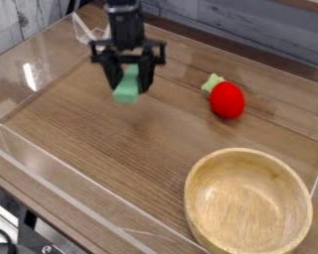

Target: Put the green block in the brown bowl

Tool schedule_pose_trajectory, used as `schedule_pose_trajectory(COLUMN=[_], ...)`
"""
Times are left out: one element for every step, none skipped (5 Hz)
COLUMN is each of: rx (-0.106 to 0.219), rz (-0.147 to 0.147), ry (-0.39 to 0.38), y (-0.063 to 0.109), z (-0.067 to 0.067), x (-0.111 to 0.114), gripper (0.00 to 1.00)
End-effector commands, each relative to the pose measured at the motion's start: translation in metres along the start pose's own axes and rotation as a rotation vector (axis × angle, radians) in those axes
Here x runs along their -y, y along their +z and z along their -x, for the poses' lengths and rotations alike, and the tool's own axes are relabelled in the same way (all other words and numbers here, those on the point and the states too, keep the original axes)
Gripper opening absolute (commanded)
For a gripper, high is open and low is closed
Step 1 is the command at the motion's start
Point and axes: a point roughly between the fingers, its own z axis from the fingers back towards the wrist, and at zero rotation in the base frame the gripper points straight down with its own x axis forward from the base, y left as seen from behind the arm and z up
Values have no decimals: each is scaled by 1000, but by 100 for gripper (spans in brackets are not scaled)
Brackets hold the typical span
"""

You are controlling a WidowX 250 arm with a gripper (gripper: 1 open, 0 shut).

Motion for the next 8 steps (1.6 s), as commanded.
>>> schedule_pose_trajectory(rx=[100,97,92,84,79,71,62,54], rz=[48,69,75,94,118,135,150,162], ry=[-71,-126,-176,-189,-189,-194,-209,-216], y=[60,78,89,85,84,73,61,57], z=[-20,-46,-57,-56,-54,-58,-62,-56], x=[11,16,5,13,24,30,36,42], gripper=[0,0,0,0,0,0,0,0])
